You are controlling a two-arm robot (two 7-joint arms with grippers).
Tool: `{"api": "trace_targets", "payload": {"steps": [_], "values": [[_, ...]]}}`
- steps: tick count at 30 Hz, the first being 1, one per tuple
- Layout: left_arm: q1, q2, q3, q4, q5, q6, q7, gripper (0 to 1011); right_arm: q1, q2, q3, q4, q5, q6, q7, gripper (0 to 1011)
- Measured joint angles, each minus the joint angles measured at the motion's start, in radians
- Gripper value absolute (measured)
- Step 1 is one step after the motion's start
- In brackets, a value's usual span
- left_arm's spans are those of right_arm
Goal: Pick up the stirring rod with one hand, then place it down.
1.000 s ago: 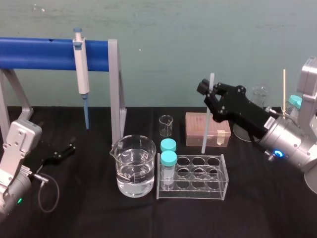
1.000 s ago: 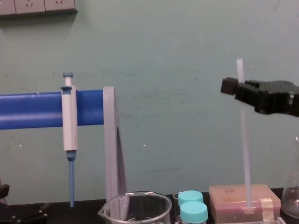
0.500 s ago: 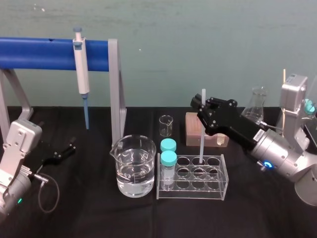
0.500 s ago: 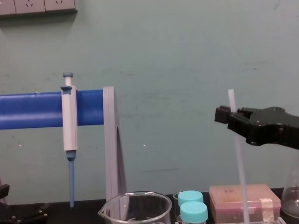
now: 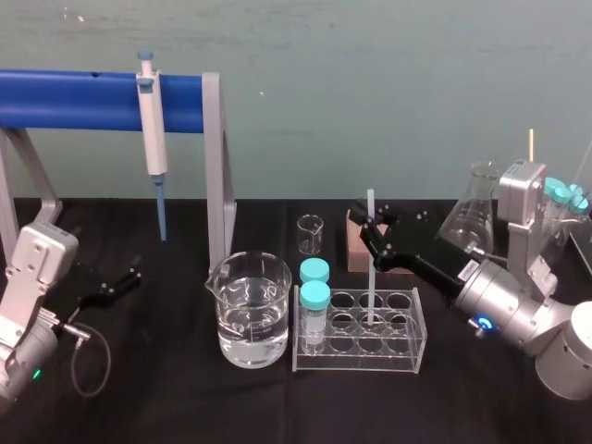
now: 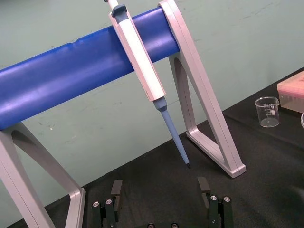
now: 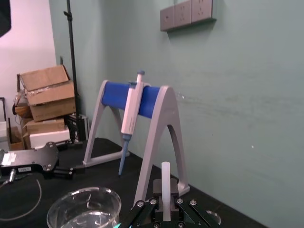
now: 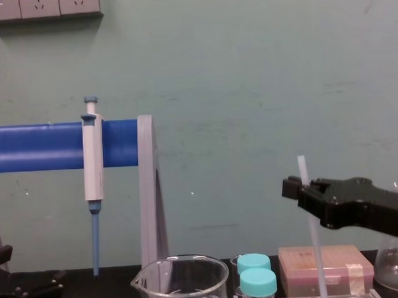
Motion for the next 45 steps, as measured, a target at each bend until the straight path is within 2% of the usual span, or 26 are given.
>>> {"api": "trace_targets", "payload": {"steps": [13, 27, 34, 35, 45], "values": [[0.000, 0.000, 0.000, 0.000, 0.000, 0.000, 0.000, 1000, -0.007, -0.020, -0.003, 0.040, -0.023, 0.020, -0.026, 67], [0.000, 0.000, 0.000, 0.000, 0.000, 0.000, 0.000, 1000, -0.008, -0.021, -0.003, 0.042, -0.027, 0.022, -0.030, 67], [0.000, 0.000, 0.000, 0.000, 0.000, 0.000, 0.000, 1000, -0.008, -0.021, -0.003, 0.041, -0.025, 0.022, -0.029, 231], [0.000, 0.000, 0.000, 0.000, 0.000, 0.000, 0.000, 1000, -0.008, -0.021, -0.003, 0.041, -0.025, 0.022, -0.029, 287], [0.000, 0.000, 0.000, 0.000, 0.000, 0.000, 0.000, 1000, -0.008, -0.020, -0.003, 0.040, -0.024, 0.022, -0.027, 599]]}}
